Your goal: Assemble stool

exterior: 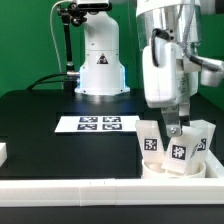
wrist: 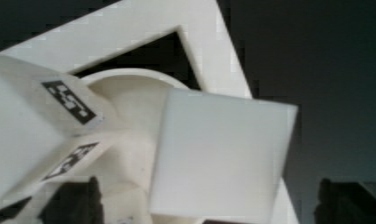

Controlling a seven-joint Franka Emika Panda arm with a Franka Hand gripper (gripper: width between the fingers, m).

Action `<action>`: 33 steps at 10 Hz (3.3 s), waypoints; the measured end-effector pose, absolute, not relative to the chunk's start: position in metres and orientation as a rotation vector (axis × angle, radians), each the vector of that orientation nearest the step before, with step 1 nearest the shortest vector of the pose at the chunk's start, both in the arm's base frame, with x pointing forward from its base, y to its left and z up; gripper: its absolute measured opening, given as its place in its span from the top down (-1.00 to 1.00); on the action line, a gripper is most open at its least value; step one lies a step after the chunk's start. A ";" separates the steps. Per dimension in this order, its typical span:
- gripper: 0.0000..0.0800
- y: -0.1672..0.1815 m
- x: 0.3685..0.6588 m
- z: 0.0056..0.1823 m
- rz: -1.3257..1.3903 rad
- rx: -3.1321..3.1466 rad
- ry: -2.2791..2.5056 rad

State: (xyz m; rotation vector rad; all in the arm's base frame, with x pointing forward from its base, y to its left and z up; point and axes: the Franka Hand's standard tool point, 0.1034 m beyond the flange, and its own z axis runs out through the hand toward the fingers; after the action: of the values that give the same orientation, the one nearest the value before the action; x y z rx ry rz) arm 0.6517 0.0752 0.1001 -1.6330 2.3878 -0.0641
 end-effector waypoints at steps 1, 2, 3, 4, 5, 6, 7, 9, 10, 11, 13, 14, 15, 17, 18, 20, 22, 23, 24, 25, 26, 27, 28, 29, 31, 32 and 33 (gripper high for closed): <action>-0.60 0.076 0.653 0.105 -0.066 -1.633 2.378; -0.62 0.077 0.654 0.108 -0.071 -1.661 2.354; -0.62 0.077 0.654 0.107 -0.089 -1.756 2.289; -0.62 0.076 0.654 0.107 -0.102 -1.834 2.231; -0.62 0.077 0.654 0.106 -0.116 -1.918 2.164; -0.62 0.083 0.654 0.104 -0.158 -2.172 1.994; -0.62 0.086 0.654 0.104 -0.186 -2.334 1.836; -0.62 0.091 0.654 0.104 -0.211 -2.534 1.577; -0.62 0.093 0.653 0.104 -0.217 -2.588 1.494; -0.62 0.093 0.654 0.104 -0.232 -2.664 1.378; -0.62 0.091 0.654 0.104 -0.245 -2.745 1.230; -0.62 0.091 0.654 0.104 -0.252 -2.791 1.138; -0.62 0.091 0.654 0.104 -0.256 -2.816 1.082; -0.62 0.091 0.655 0.103 -0.315 -2.952 0.722; -0.62 0.091 0.655 0.103 -0.323 -2.996 0.572; -0.62 0.088 0.656 0.104 -0.339 -3.065 0.243; -0.62 0.087 0.658 0.107 -0.351 -3.105 -0.035; -0.62 0.084 0.658 0.107 -0.349 -3.113 -0.145; -0.62 0.083 0.658 0.107 -0.351 -3.123 -0.263; -0.62 0.082 0.658 0.106 -0.352 -3.128 -0.344; -0.62 0.080 0.658 0.105 -0.348 -3.127 -0.414; -0.62 0.078 0.658 0.104 -0.343 -3.126 -0.529; -0.62 0.076 0.658 0.104 -0.341 -3.127 -0.583; -0.62 0.076 0.658 0.104 -0.341 -3.128 -0.580; -0.62 0.076 0.658 0.104 -0.341 -3.129 -0.574; -0.62 0.080 0.657 0.105 -0.337 -3.122 -0.587; -0.62 0.082 0.658 0.107 -0.358 -3.115 -0.629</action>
Offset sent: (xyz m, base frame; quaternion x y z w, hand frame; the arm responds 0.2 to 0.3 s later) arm 0.0000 0.0000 0.0000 0.0000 0.0000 -0.1296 0.9916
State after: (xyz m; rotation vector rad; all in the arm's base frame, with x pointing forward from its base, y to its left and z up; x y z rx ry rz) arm 0.6583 0.0819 0.1071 -3.1150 -0.6286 -0.3581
